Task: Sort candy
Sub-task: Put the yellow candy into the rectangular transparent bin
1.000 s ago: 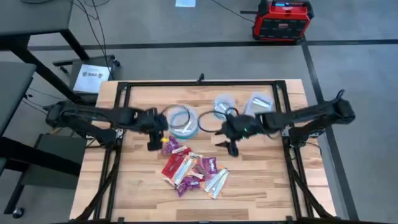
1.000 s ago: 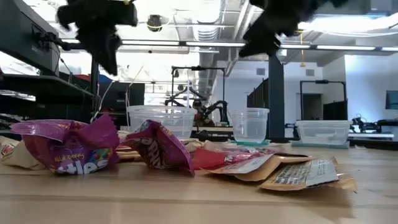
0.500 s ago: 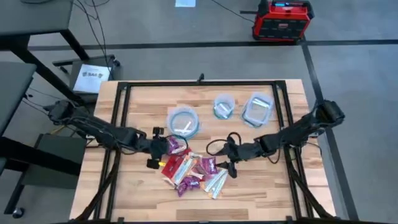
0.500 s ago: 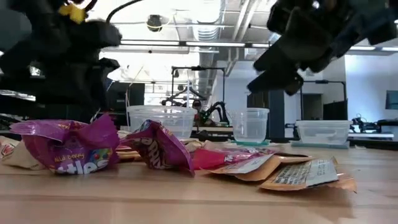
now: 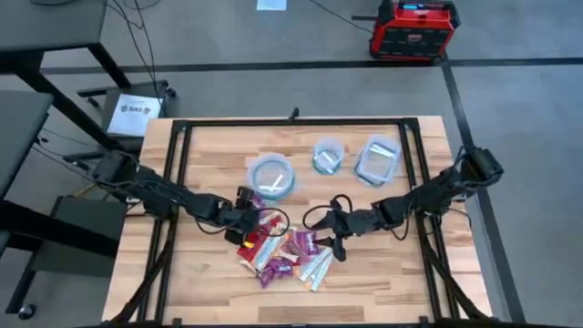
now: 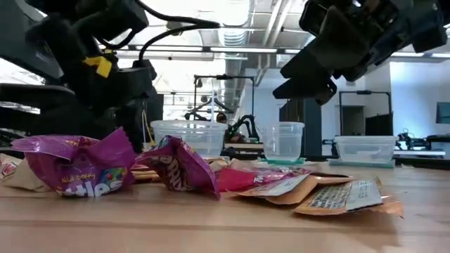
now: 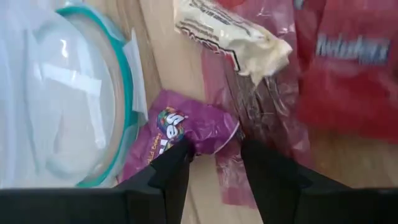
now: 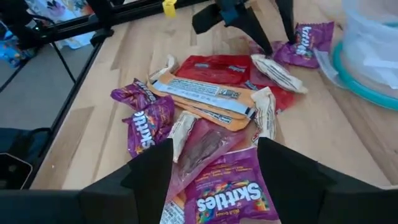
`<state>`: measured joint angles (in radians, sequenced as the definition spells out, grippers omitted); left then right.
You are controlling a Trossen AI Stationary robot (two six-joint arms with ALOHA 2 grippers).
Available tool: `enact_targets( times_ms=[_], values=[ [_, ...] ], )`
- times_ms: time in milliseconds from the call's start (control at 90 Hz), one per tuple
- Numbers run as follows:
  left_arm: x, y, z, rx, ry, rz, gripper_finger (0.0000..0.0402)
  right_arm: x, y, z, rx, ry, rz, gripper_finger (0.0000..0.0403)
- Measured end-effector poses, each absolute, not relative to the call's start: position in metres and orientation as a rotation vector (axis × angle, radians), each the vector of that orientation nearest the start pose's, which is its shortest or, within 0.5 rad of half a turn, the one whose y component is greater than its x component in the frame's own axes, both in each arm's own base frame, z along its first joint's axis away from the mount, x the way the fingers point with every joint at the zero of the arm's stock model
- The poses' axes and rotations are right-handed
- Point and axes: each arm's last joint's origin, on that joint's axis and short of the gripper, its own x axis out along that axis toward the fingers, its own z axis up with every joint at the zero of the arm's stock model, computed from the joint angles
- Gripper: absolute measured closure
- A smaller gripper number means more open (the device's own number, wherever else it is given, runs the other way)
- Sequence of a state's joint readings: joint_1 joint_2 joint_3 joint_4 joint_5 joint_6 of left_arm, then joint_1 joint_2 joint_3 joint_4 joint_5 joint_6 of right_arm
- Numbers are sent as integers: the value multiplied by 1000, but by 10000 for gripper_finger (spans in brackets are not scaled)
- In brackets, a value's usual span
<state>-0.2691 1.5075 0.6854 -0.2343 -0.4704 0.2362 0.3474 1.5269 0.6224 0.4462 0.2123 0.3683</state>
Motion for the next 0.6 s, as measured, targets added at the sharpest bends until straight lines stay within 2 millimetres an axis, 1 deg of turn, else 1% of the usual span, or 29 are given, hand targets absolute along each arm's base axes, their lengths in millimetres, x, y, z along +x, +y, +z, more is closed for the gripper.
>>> enact_targets(
  times_ms=[200, 356, 489, 600],
  values=[
    [263, -62, 160, 572, 952, 68, 284, 277, 93, 167, 232, 484, 44, 184],
    [270, -67, 175, 564, 935, 62, 288, 276, 93, 166, 224, 501, 45, 184],
    [276, -70, 187, 564, 935, 59, 288, 274, 94, 163, 104, 535, 107, 184],
    [279, -71, 195, 546, 922, 76, 288, 268, 98, 155, 56, 634, 192, 184]
  ],
)
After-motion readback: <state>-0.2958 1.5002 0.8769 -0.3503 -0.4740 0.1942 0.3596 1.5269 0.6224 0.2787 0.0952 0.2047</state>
